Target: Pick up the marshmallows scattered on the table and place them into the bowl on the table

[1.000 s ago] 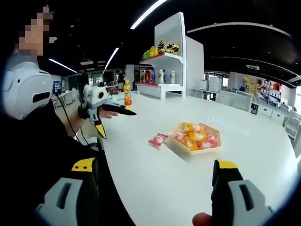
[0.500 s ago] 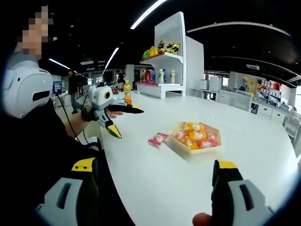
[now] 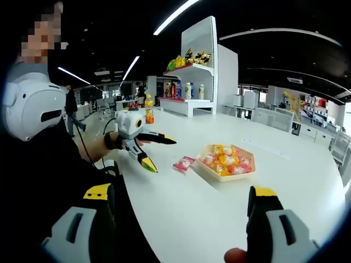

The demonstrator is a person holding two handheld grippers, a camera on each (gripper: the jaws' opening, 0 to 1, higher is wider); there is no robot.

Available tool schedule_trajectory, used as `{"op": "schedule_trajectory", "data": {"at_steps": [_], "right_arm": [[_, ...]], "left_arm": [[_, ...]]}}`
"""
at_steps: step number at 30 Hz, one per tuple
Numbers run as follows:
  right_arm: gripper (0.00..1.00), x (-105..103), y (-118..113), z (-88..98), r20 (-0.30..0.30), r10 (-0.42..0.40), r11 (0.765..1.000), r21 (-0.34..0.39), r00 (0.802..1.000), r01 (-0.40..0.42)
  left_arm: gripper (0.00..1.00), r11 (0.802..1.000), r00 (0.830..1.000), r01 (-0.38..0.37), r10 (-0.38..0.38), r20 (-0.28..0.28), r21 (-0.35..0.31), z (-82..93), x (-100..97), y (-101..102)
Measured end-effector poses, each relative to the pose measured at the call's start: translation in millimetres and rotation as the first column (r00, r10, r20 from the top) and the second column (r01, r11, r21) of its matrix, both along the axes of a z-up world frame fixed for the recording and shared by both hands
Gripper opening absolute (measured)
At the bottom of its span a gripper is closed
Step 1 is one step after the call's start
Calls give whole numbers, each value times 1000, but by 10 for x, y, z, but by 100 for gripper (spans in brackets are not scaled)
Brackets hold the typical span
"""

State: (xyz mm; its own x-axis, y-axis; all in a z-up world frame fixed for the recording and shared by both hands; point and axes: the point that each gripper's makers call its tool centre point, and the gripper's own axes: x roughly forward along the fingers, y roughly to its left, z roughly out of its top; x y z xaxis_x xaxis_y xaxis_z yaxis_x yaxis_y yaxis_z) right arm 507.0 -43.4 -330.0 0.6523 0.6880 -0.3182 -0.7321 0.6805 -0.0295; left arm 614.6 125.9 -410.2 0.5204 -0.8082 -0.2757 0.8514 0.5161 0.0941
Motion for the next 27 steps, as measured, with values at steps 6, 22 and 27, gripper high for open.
{"op": "schedule_trajectory", "data": {"at_steps": [6, 22, 27], "right_arm": [[97, 19, -8, -34, -2, -6, 1000, -3, 1000, 6], [96, 11, -33, -76, -8, -2, 1000, 2, 1000, 2], [96, -6, -56, -78, -6, -2, 1000, 0, 1000, 2]], "left_arm": [[91, 1000, 1000, -11, 11, -16, -28, -85, 294, -182], [55, 990, 991, -115, 108, -83, -77, -249, 569, -218], [48, 995, 993, -102, 101, -69, -22, -338, 540, -229]]}}
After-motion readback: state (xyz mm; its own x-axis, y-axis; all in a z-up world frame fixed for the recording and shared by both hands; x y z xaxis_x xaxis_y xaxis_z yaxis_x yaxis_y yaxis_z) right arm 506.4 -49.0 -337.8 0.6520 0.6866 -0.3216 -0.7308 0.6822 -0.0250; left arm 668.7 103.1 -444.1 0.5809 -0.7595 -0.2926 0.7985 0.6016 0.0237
